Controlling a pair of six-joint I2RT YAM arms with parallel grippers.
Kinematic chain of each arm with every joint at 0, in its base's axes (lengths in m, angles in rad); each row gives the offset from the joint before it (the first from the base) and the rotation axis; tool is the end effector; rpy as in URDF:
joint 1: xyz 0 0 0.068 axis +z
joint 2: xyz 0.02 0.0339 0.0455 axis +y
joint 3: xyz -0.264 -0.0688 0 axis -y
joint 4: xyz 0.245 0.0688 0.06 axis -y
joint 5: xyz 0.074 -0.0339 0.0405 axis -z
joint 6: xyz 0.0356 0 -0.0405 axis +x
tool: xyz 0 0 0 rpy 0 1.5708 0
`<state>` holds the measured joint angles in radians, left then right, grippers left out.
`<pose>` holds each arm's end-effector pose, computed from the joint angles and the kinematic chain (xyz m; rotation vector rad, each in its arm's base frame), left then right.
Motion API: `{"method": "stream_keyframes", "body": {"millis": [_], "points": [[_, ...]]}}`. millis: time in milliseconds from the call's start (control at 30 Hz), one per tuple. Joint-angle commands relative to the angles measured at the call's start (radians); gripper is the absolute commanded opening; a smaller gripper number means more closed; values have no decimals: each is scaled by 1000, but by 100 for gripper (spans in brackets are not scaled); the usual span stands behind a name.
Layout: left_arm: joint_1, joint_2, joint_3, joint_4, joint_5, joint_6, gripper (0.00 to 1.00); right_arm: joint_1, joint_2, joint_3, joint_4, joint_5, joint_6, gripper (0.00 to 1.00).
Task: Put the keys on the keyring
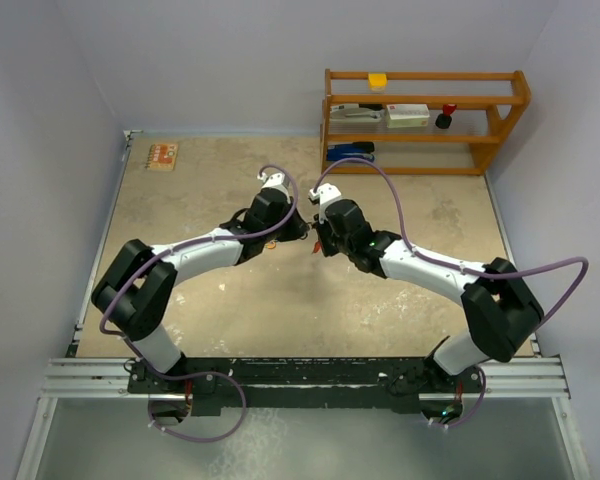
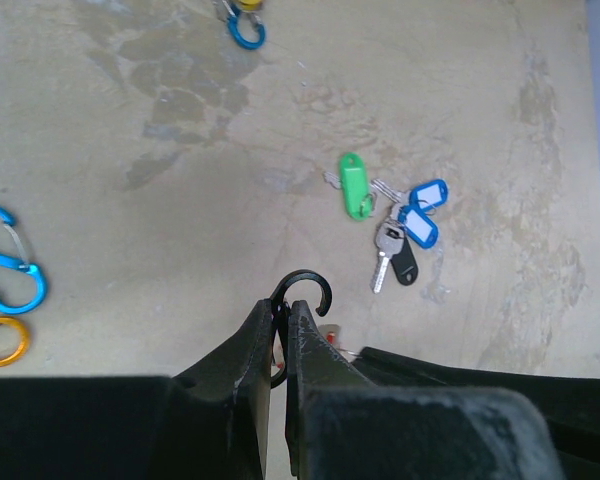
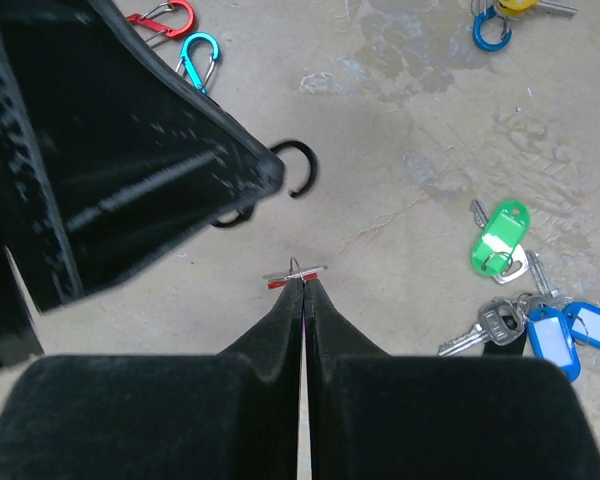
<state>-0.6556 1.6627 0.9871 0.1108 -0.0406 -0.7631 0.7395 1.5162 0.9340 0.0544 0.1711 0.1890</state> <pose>0.2906 -0.2217 0.2113 -0.1453 2.2351 -0.7681 0.2534 0.2229 0.2376 -0.4735 2.0593 0.3811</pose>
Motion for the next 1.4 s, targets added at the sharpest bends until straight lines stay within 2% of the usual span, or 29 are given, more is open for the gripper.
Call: {"method": "stream_keyframes", "body": {"millis": [0,233,1367], "points": [[-34,15,62,30,28,14,0,12,1,47,40,33,-19,0],[-65,27,67,27,28,13,0,16,-21,36,49,53,-24,0],[-84,-8,45,-22,33,35,0,17,-47,8,45,125,-22,0]]}}
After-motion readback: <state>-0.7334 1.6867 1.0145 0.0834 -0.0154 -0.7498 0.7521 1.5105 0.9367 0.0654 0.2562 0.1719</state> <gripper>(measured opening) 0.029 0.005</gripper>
